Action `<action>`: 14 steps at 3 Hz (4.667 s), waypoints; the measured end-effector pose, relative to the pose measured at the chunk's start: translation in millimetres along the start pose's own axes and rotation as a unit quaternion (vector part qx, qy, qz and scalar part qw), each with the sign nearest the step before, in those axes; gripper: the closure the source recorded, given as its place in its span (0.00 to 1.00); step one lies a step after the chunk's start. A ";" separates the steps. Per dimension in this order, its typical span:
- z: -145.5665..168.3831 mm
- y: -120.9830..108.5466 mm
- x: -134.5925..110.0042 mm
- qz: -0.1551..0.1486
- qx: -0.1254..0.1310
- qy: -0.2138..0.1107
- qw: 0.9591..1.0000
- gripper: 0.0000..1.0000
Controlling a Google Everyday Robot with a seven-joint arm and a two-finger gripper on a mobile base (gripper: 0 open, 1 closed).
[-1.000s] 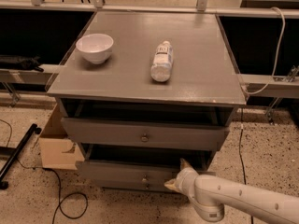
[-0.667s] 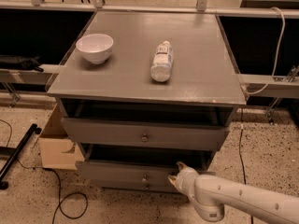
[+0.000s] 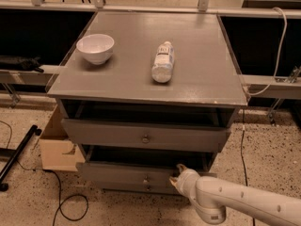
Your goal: Open middle drawer
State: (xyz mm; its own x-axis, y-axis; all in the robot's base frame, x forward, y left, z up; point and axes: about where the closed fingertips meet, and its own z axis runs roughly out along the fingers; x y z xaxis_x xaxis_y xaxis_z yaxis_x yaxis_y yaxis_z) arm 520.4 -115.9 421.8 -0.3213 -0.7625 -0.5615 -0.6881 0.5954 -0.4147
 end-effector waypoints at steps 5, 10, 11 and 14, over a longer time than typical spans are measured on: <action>-115.9 20.3 65.4 0.024 0.034 0.038 0.998 0.50; -77.5 7.6 34.9 -0.009 0.034 0.035 0.999 0.00; -75.2 7.2 36.6 -0.007 0.025 0.029 0.999 0.00; -57.5 16.6 41.3 -0.070 -0.017 0.014 0.997 0.00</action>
Offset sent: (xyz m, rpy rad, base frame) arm -0.1712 -0.1104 0.0319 -0.0578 0.0461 -0.1821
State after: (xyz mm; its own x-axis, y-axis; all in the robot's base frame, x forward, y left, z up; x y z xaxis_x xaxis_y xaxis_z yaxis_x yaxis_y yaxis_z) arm 458.3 -152.1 432.8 -0.2380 -0.8453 -0.4784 -0.7494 0.4732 -0.4632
